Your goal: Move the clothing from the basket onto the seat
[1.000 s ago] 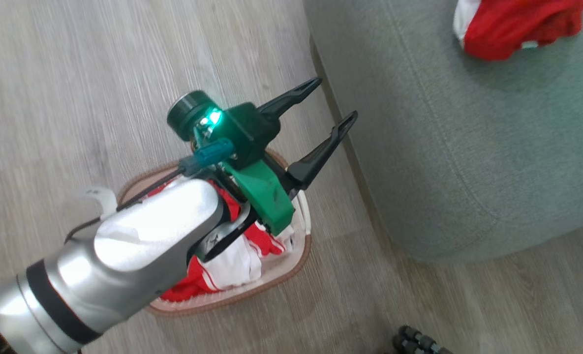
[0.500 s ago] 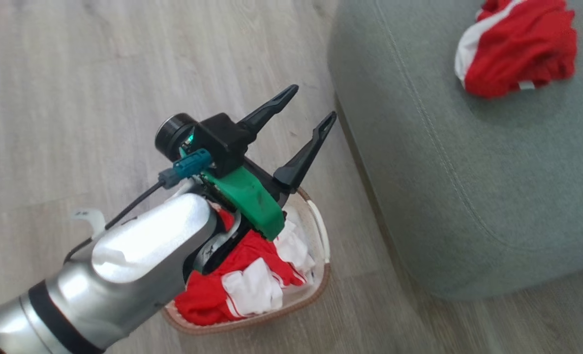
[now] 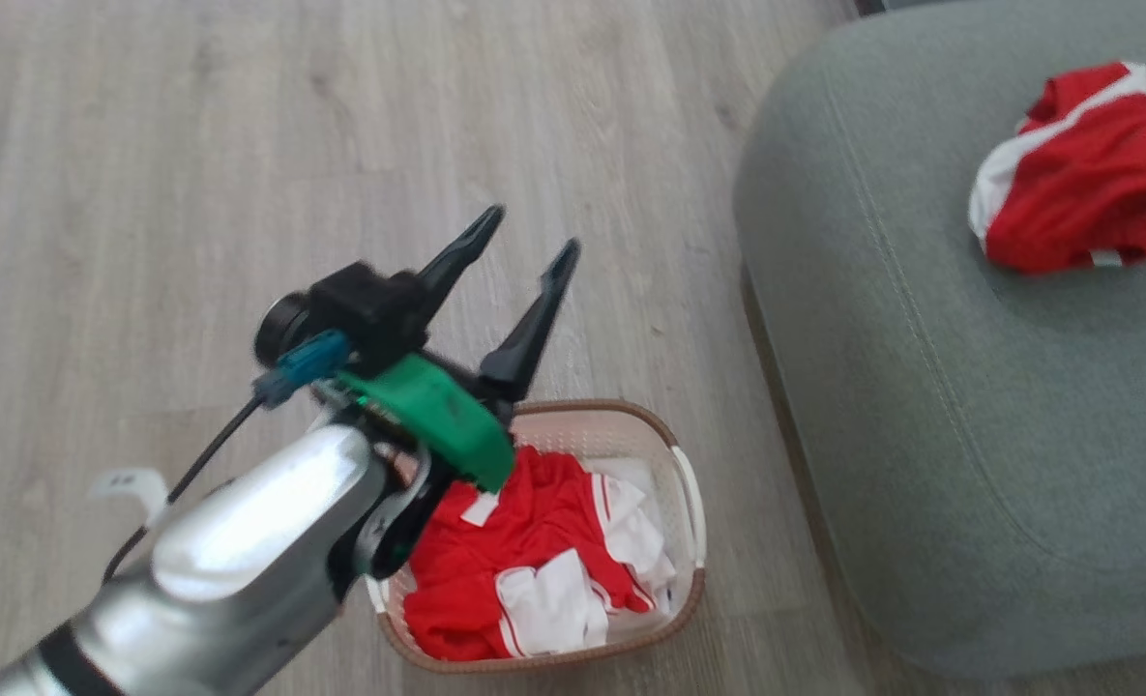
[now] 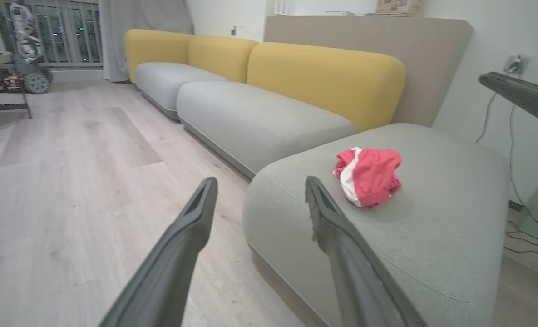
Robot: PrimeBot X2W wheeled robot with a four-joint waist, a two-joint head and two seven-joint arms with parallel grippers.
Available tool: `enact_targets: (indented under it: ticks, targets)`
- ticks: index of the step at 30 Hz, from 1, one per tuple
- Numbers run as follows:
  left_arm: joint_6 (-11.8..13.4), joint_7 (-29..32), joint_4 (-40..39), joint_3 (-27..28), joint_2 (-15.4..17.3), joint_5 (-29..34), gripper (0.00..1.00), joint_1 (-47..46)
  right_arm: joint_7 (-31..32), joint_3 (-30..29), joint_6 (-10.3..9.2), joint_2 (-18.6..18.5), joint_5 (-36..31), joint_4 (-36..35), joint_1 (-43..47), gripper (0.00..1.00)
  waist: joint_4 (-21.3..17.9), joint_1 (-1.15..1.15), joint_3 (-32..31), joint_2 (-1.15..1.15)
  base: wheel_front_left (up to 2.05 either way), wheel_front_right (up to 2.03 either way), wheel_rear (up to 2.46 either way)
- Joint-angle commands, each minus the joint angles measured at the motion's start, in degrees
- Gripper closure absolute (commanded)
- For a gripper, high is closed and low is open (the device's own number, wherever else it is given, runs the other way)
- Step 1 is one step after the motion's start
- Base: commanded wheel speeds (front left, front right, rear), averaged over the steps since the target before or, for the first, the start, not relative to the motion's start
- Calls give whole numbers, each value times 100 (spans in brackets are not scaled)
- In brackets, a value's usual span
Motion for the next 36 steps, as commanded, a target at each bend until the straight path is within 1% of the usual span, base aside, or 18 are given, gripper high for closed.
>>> enact_targets:
  ticks: [1, 4, 5, 8, 13, 18, 23, 28, 31, 36]
  targets:
    - [55, -65, -93, 402, 237, -31, 0, -28, 5, -22, -2, 17, -74, -294, 134, 0, 159, 1, -157, 0, 0, 0, 0]
    - [103, -66, -112, 635, 296, 27, 0, 268, -55, -88, -2, 281, -139, -409, 439, 0, 288, 1, -286, 0, 0, 0, 0]
    - [103, -66, -112, 635, 296, 27, 0, 268, -55, -88, -2, 281, -139, -409, 439, 0, 288, 1, -286, 0, 0, 0, 0]
    - [159, -67, -110, 866, 352, 83, 0, 635, -162, -134, -2, 527, -166, -466, 725, 0, 385, 1, -393, 0, 0, 0, 0]
    - [290, -68, -183, 1379, 395, 277, 0, 1243, -387, -99, -2, 820, -185, -509, 1127, 0, 532, 1, -529, 0, 0, 0, 0]
    - [354, -68, -354, 1998, 390, 668, 0, 1864, -574, 124, -2, 1066, -166, -477, 1457, 0, 638, 1, -623, 0, 0, 0, 0]
    - [442, -68, -539, 2622, 290, 1052, 0, 2477, -858, 435, -2, 1183, -192, -371, 1673, 0, 701, 1, -681, 0, 0, 0, 0]
    - [372, -68, -642, 3083, 157, 1431, 0, 2970, -1187, 645, -2, 1275, -332, -171, 1806, 0, 743, 1, -693, 0, 0, 0, 0]
    - [314, -68, -696, 3339, 80, 1656, 0, 3193, -1314, 648, -2, 1360, -432, -61, 1872, 0, 771, 1, -675, 0, 0, 0, 0]
    - [150, -69, -747, 3639, -66, 1936, 0, 3379, -1433, 636, -2, 1486, -546, 39, 1876, 0, 796, 1, -614, 0, 0, 0, 0]
